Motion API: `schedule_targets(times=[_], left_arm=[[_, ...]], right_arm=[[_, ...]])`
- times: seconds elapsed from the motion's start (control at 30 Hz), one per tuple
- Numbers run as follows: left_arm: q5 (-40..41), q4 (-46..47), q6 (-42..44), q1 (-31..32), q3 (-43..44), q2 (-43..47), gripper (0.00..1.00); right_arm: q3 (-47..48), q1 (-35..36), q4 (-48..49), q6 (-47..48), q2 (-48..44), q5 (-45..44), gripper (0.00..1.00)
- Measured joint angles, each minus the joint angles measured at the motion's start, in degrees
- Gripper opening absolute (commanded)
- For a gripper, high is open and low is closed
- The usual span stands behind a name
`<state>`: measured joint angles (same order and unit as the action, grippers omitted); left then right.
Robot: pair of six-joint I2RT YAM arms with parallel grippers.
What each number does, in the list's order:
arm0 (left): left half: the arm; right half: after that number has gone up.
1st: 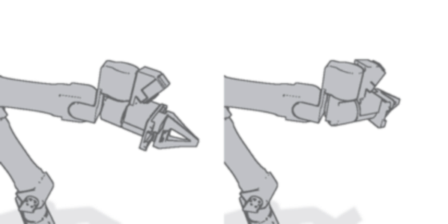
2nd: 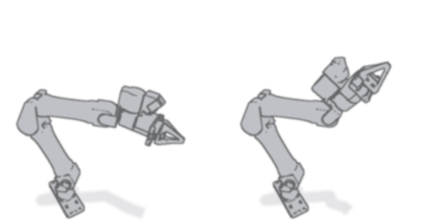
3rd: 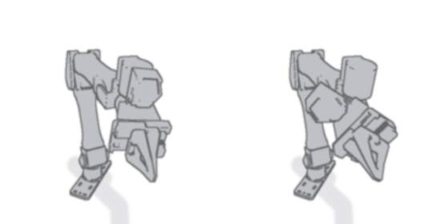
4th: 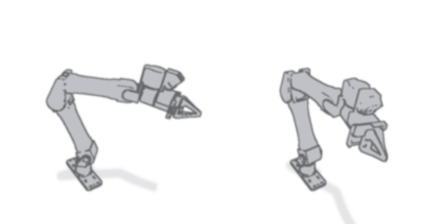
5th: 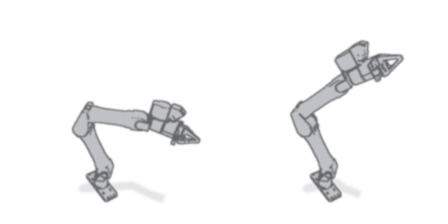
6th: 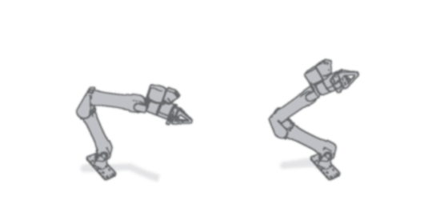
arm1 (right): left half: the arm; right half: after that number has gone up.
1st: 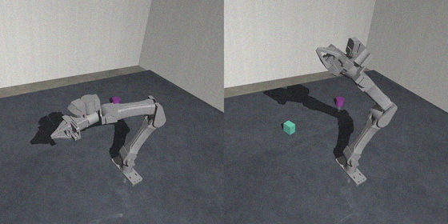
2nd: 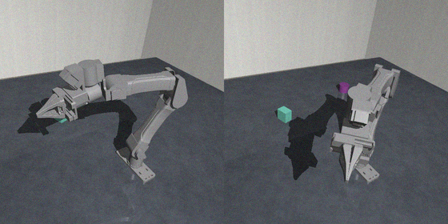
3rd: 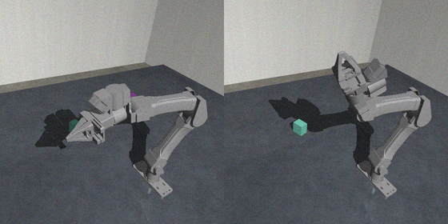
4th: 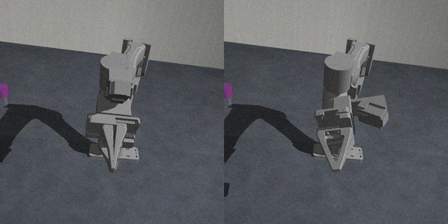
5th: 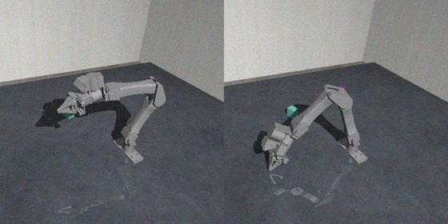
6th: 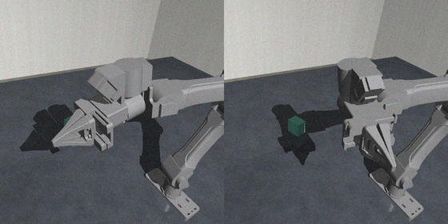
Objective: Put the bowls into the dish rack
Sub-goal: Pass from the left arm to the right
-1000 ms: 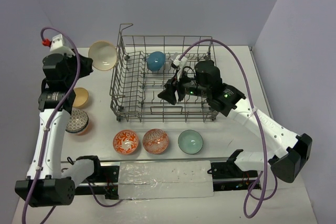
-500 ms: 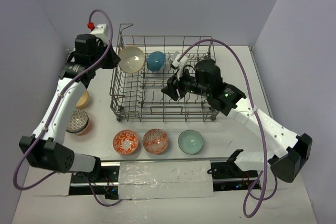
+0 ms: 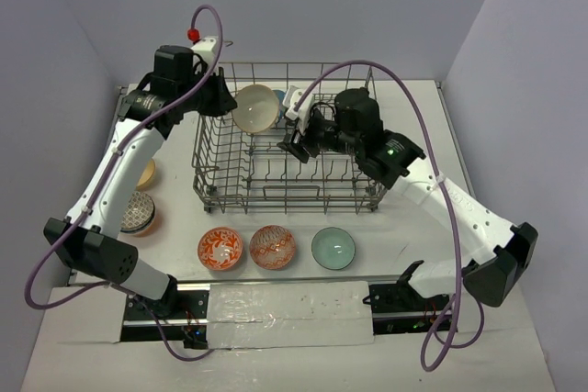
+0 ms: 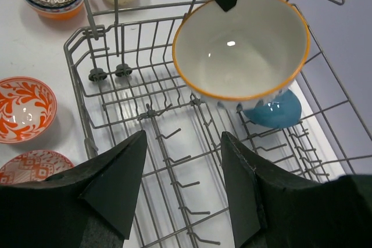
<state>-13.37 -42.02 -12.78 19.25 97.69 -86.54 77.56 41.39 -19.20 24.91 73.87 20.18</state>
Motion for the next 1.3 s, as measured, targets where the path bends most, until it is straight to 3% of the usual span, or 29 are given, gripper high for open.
schedule_targets(times=[0.43,1.0,1.3], left_arm=[[-2.2,-1.9,0.2,4.9,-1.4,-1.9,0.00],[-2.3,-2.3,1.1,5.6,-2.7,-3.6,0.00],[-2.2,-2.3,1.1,5.6,-2.7,-3.6,0.00]], right_arm=[[3.7,1.7,-3.7,4.2,5.4,1.0,0.61],[5.9,2.7,-7.8,4.9,12.5,3.2,0.60],[6.2,3.2,-9.0,5.1,12.9,2.9,0.46]])
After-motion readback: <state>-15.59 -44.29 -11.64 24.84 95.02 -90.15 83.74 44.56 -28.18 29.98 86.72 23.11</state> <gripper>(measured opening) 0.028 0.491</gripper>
